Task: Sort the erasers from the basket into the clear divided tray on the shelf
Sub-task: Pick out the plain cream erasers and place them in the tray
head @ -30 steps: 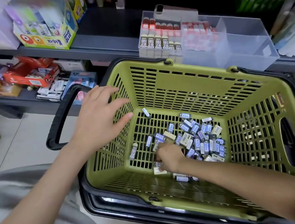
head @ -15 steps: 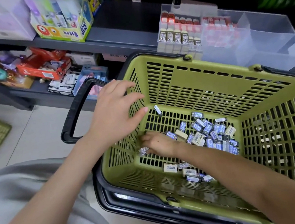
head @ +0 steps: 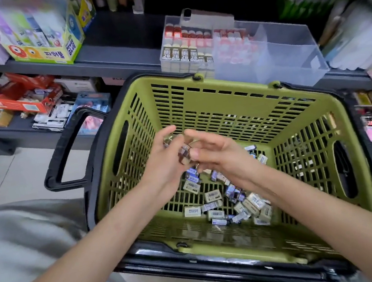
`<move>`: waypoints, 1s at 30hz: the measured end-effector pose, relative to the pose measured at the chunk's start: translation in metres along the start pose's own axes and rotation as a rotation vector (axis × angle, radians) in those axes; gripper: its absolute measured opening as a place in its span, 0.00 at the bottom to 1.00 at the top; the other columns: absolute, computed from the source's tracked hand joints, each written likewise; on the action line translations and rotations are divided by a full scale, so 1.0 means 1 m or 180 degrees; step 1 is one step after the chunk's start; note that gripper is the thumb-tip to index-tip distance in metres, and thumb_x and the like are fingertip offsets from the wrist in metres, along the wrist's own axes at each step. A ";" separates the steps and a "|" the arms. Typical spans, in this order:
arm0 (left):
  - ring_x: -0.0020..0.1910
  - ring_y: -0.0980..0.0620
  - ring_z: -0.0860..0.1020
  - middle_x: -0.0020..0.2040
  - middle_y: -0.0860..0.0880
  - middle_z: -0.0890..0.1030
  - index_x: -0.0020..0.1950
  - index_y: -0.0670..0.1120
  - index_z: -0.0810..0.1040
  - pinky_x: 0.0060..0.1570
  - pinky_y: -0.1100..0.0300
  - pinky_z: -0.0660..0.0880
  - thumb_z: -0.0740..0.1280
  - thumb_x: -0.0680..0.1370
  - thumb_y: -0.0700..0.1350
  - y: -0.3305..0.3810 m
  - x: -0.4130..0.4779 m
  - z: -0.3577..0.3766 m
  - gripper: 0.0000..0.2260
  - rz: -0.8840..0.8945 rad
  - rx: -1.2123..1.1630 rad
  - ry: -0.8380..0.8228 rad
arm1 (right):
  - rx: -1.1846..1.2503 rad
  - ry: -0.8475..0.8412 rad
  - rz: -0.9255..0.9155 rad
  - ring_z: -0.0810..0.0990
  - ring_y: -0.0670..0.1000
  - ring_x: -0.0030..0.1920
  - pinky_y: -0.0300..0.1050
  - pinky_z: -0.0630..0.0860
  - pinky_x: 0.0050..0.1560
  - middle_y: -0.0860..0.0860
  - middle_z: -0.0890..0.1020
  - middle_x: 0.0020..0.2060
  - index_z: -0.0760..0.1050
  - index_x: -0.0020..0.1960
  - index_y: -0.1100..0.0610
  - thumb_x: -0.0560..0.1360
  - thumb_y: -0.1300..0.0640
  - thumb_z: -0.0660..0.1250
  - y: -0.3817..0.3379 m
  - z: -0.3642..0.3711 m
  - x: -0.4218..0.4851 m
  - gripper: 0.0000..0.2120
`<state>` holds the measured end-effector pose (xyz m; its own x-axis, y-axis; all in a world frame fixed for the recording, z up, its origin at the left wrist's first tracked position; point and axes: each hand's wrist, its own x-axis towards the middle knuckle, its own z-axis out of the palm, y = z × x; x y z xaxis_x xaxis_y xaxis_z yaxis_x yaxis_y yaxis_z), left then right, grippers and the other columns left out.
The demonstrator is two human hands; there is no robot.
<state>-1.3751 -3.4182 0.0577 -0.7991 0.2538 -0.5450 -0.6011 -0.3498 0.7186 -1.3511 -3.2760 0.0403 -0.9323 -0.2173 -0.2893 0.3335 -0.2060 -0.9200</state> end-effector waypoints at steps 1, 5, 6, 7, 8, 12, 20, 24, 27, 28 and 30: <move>0.46 0.48 0.83 0.53 0.39 0.80 0.63 0.47 0.70 0.44 0.54 0.81 0.61 0.80 0.38 0.001 0.002 -0.001 0.13 -0.0092 -0.0013 0.0076 | -0.0096 0.0108 0.0107 0.79 0.49 0.40 0.39 0.77 0.37 0.50 0.83 0.42 0.81 0.54 0.51 0.69 0.62 0.71 0.005 -0.012 -0.002 0.14; 0.38 0.51 0.82 0.48 0.41 0.79 0.57 0.45 0.74 0.37 0.58 0.81 0.63 0.77 0.34 0.017 0.013 -0.010 0.11 -0.0230 0.0437 0.0156 | -0.3447 -0.0001 0.0300 0.78 0.47 0.44 0.42 0.73 0.46 0.48 0.82 0.44 0.83 0.49 0.53 0.71 0.55 0.73 0.054 -0.046 -0.003 0.07; 0.34 0.53 0.80 0.45 0.44 0.79 0.57 0.45 0.74 0.34 0.60 0.79 0.63 0.77 0.34 0.020 0.015 -0.011 0.11 -0.0291 0.0512 0.0118 | -0.4120 -0.0275 0.0469 0.78 0.48 0.49 0.42 0.73 0.50 0.49 0.83 0.47 0.82 0.50 0.53 0.71 0.53 0.72 0.069 -0.048 -0.001 0.09; 0.31 0.55 0.79 0.40 0.46 0.79 0.57 0.46 0.74 0.31 0.61 0.78 0.63 0.77 0.35 0.023 0.016 -0.012 0.11 -0.0354 0.0534 0.0065 | -0.4494 -0.0438 0.0605 0.78 0.50 0.52 0.43 0.73 0.52 0.49 0.83 0.50 0.82 0.52 0.52 0.71 0.51 0.72 0.081 -0.048 0.000 0.10; 0.29 0.56 0.78 0.36 0.48 0.79 0.58 0.46 0.74 0.29 0.61 0.77 0.63 0.77 0.35 0.024 0.017 -0.013 0.12 -0.0397 0.0539 -0.0001 | -0.4703 -0.0563 0.0672 0.77 0.51 0.55 0.43 0.72 0.54 0.48 0.82 0.51 0.82 0.53 0.51 0.71 0.49 0.71 0.090 -0.046 0.002 0.12; 0.27 0.55 0.76 0.30 0.51 0.78 0.60 0.44 0.72 0.29 0.61 0.76 0.67 0.72 0.38 0.026 0.020 -0.019 0.17 -0.0385 0.0844 -0.0255 | -0.5373 -0.0908 0.0314 0.73 0.51 0.53 0.46 0.68 0.52 0.48 0.74 0.43 0.81 0.52 0.49 0.68 0.41 0.71 0.115 -0.037 0.009 0.17; 0.29 0.54 0.78 0.34 0.49 0.78 0.58 0.42 0.73 0.32 0.60 0.78 0.66 0.75 0.38 0.013 0.026 -0.023 0.11 -0.0539 0.1284 -0.0243 | -0.4317 -0.0234 0.0490 0.80 0.47 0.43 0.42 0.77 0.42 0.50 0.82 0.40 0.82 0.38 0.54 0.72 0.52 0.67 0.101 -0.035 0.017 0.09; 0.33 0.52 0.75 0.39 0.46 0.76 0.58 0.44 0.71 0.34 0.59 0.75 0.70 0.74 0.50 -0.002 0.028 -0.018 0.17 -0.0649 0.1647 -0.0108 | -0.0986 0.0561 0.0814 0.81 0.50 0.37 0.38 0.77 0.35 0.53 0.82 0.35 0.78 0.37 0.56 0.74 0.59 0.68 0.041 -0.042 0.015 0.08; 0.35 0.52 0.75 0.44 0.44 0.77 0.61 0.42 0.72 0.35 0.59 0.75 0.69 0.70 0.58 -0.010 0.029 -0.003 0.27 -0.0754 0.1546 -0.0520 | -0.0127 0.0356 0.0765 0.82 0.49 0.34 0.36 0.79 0.37 0.55 0.83 0.36 0.80 0.45 0.63 0.74 0.63 0.66 0.001 -0.040 0.012 0.04; 0.34 0.53 0.75 0.43 0.44 0.78 0.62 0.41 0.72 0.35 0.60 0.75 0.69 0.70 0.59 -0.012 0.030 0.004 0.28 -0.0765 0.1493 -0.0710 | -0.0156 0.0250 0.0750 0.83 0.49 0.35 0.36 0.80 0.38 0.56 0.84 0.37 0.79 0.47 0.64 0.74 0.64 0.66 -0.007 -0.039 0.012 0.05; 0.33 0.54 0.76 0.39 0.47 0.78 0.59 0.42 0.74 0.34 0.61 0.76 0.69 0.69 0.59 -0.014 0.030 0.016 0.27 -0.0768 0.1349 -0.0944 | -0.0197 0.0092 0.0711 0.84 0.49 0.37 0.36 0.80 0.41 0.57 0.84 0.39 0.79 0.50 0.67 0.74 0.67 0.65 -0.020 -0.041 0.011 0.06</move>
<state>-1.3908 -3.3914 0.0378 -0.5700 0.5454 -0.6145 -0.6689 0.1263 0.7325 -1.3741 -3.2351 0.0448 -0.8402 -0.2232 -0.4942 0.5236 -0.0966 -0.8465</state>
